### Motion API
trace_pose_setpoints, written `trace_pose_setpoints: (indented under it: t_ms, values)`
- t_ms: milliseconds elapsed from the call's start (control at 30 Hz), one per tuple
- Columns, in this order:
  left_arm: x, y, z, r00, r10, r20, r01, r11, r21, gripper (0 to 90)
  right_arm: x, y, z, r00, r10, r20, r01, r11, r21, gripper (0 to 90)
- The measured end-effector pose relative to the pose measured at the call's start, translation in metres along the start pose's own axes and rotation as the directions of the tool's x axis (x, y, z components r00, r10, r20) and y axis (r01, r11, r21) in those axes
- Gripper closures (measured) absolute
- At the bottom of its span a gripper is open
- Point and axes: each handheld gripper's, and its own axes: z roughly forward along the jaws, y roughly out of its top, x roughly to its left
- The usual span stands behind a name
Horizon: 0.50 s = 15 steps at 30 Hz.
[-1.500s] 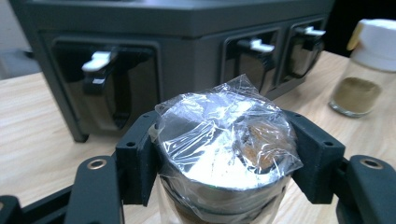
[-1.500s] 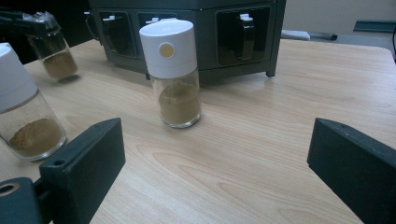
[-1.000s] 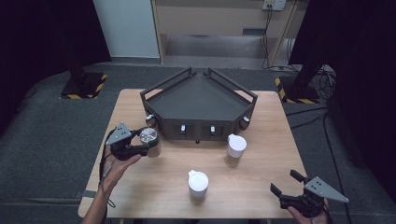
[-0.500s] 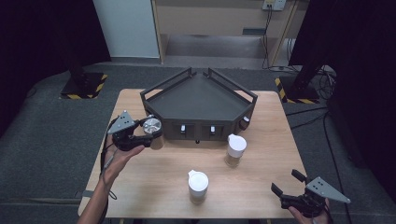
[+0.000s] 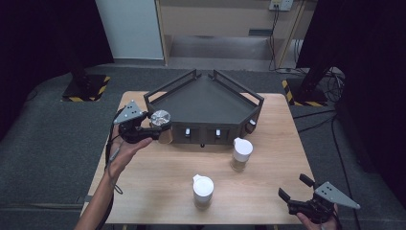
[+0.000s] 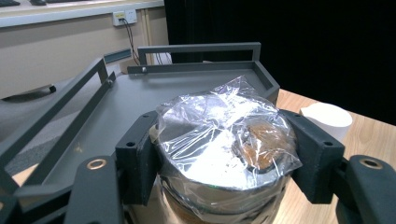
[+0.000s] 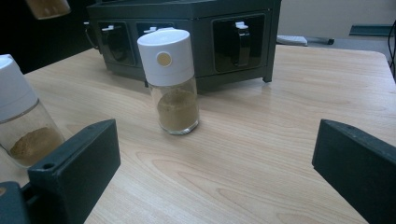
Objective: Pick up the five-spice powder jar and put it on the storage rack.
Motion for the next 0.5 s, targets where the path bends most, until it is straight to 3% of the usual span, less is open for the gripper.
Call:
trace_pose_setpoints:
  t_ms: [300, 500]
  values:
    - [0.005, 0.025, 0.013, 0.9994, -0.025, -0.022, 0.025, 0.9996, -0.01, 33.2, 0.0, 0.0, 0.0, 1.0, 0.0, -0.003, 0.0, 1.0, 0.002, 1.1]
    - [0.008, 0.035, 0.027, 0.9967, -0.046, -0.068, 0.045, 0.9989, -0.013, 33.2, 0.0, 0.0, 0.0, 1.0, 0.002, -0.004, -0.002, 1.0, 0.0, 1.0]
